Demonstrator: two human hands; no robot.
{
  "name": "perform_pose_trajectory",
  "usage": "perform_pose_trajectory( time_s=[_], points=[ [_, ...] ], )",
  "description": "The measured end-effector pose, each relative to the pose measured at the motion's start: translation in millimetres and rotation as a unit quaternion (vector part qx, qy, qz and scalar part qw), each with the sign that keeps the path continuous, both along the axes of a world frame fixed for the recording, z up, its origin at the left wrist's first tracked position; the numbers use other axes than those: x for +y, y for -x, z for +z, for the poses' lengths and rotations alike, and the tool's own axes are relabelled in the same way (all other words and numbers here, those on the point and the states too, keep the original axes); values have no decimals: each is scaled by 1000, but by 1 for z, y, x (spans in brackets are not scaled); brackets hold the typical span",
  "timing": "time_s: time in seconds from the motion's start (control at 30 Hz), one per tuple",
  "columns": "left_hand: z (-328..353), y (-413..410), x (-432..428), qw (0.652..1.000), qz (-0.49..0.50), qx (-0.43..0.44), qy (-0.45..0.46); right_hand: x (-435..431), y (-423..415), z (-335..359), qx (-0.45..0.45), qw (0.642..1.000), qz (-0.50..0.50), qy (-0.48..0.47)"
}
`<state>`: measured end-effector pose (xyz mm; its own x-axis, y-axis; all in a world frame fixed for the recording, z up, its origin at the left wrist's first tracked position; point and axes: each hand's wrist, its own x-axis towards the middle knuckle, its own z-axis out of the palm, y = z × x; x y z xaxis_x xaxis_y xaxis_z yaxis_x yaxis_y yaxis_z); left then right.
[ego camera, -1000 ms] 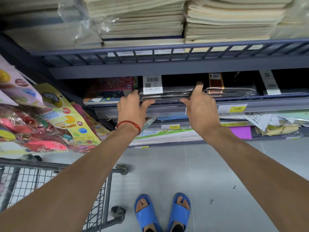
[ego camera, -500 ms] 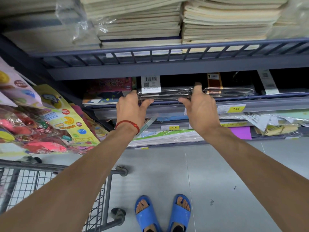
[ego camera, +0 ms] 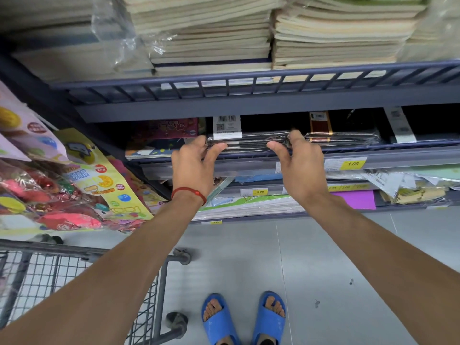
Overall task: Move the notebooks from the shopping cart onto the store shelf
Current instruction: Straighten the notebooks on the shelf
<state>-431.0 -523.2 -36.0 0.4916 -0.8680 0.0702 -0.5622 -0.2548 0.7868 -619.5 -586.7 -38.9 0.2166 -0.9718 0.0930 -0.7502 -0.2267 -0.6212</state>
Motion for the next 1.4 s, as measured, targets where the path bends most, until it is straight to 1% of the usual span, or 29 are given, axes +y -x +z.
perform_pose_trajectory(
  time_s=[0.23,0.33,0.43,0.5,0.6,0.8,0.9,1.03,1.17,1.27,1.37,1.4],
  points=[
    [2,-2,-6,999,13,-27,10,-2,0,-6,-5,1000,-11,15],
    [-1,-6,-7,1000,15,-16,-2,1,0,-3,7,1000,-4,6],
    [-8,-12,-8,999,-12,42,-3,0,2,-1,8,1000,9,-9],
    [-9,-10,-7,998,-5,65,-8,-1,3,-1,-2,1000,7,-15],
    [-12,-7,-9,998,19,65,-16,-3,3,-3,-7,1000,6,-13],
    [-15,-4,-13,995,43,94,18,-3,1,-10,4,1000,-13,26],
    [-15,-2,-13,995,51,76,29,-2,0,-12,7,999,-16,35],
    [-17,-3,-14,995,55,79,39,-3,1,-14,-3,999,-19,44],
    [-16,-4,-14,996,59,63,32,-5,1,-15,-13,998,-24,53],
    [-13,-2,-12,995,45,83,33,-5,1,-15,-23,998,-20,54],
    [-6,6,-6,993,34,111,23,-4,1,-14,-8,999,-10,39],
    [-3,7,-4,994,32,102,23,-3,1,-13,-8,999,-4,36]
  ],
)
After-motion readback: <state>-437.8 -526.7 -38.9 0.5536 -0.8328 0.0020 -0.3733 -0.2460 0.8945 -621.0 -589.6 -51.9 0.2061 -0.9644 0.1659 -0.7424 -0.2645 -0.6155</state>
